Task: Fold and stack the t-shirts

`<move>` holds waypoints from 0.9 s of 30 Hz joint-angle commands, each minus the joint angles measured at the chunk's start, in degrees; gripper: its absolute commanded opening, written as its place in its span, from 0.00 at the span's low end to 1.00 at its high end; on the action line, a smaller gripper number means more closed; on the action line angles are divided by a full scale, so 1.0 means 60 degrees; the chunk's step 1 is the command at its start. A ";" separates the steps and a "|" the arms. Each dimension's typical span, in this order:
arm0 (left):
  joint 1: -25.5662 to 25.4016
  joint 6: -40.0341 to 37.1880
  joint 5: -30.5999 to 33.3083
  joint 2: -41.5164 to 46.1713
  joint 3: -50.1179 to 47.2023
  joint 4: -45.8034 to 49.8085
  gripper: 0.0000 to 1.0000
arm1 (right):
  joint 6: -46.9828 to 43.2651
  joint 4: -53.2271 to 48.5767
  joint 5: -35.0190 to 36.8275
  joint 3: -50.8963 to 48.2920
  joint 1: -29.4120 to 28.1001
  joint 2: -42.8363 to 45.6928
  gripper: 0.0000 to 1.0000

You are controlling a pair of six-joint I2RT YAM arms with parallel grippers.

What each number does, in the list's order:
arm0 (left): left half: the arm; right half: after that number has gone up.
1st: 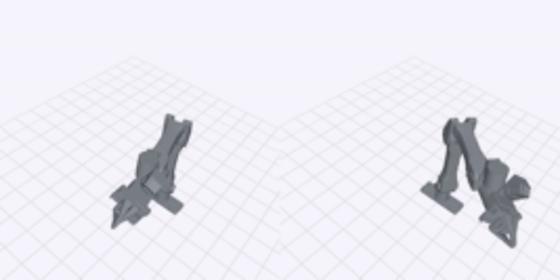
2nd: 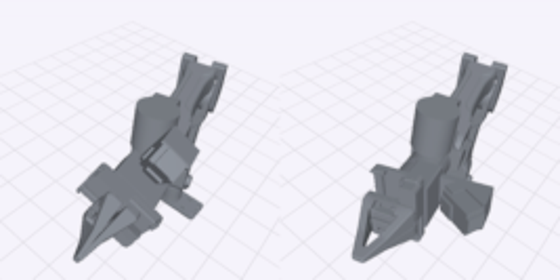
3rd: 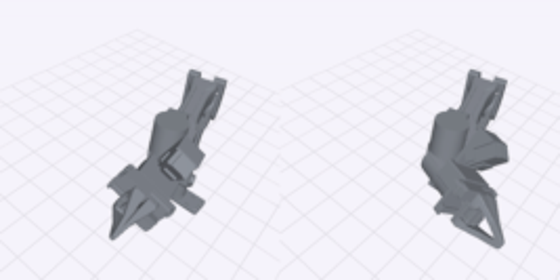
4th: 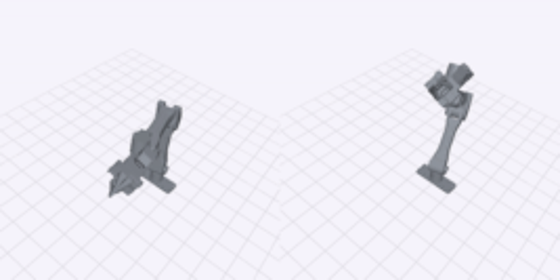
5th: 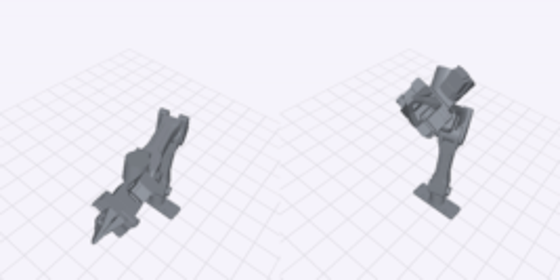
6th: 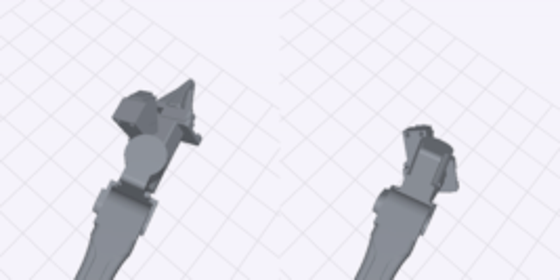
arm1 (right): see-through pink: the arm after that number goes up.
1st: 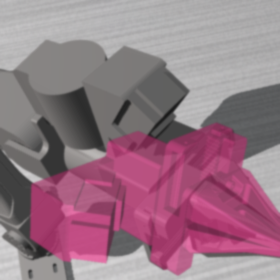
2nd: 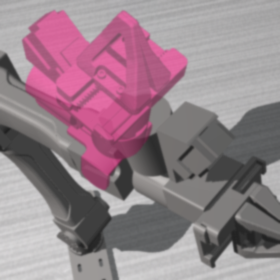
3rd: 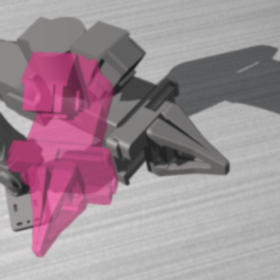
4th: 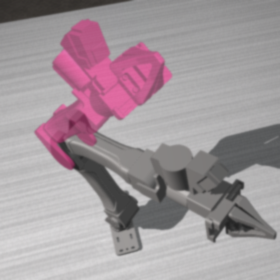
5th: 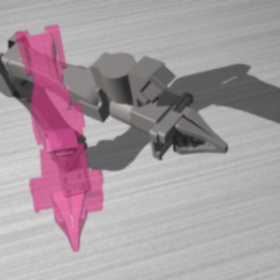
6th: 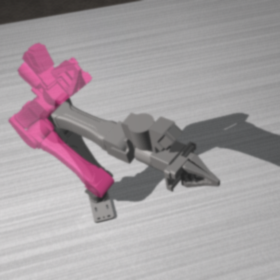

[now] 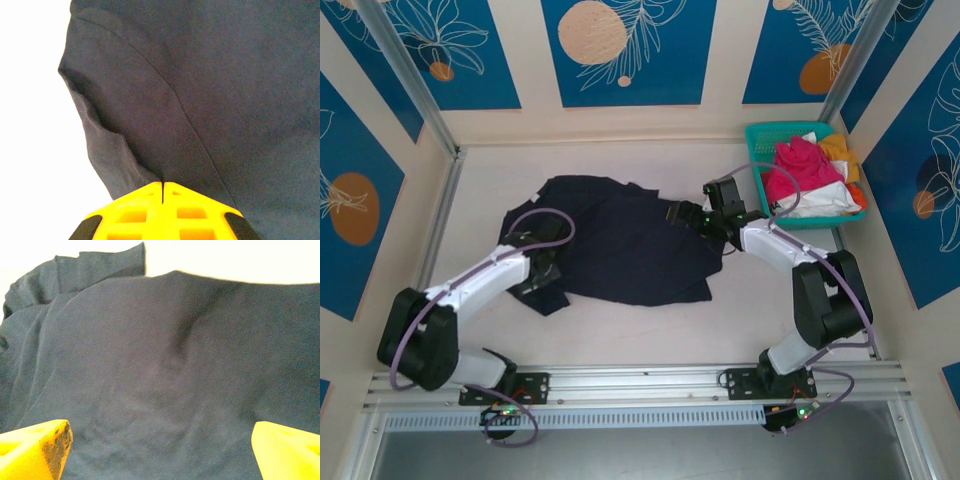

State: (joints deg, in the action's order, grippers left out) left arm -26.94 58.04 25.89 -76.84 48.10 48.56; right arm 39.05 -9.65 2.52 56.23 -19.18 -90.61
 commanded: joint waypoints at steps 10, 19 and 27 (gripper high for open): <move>0.0461 -0.0016 -0.0408 -0.0178 -0.0338 -0.0390 0.03 | -0.0076 0.0127 -0.0987 0.1125 -0.0378 -0.1343 0.91; 0.0511 0.0021 -0.0172 -0.0206 -0.0465 -0.0095 0.35 | 0.0125 0.0369 -0.1348 0.2285 -0.1255 -0.2879 0.89; 0.0593 0.0292 -0.0341 -0.0099 -0.0804 0.0127 0.40 | 0.0055 0.0275 -0.1339 0.2314 -0.1264 -0.3046 0.89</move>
State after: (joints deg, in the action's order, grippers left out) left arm -24.03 58.43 23.59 -78.83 44.12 46.41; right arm 39.24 -7.53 -4.56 68.58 -26.98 -108.60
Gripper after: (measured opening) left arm 0.391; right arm 0.891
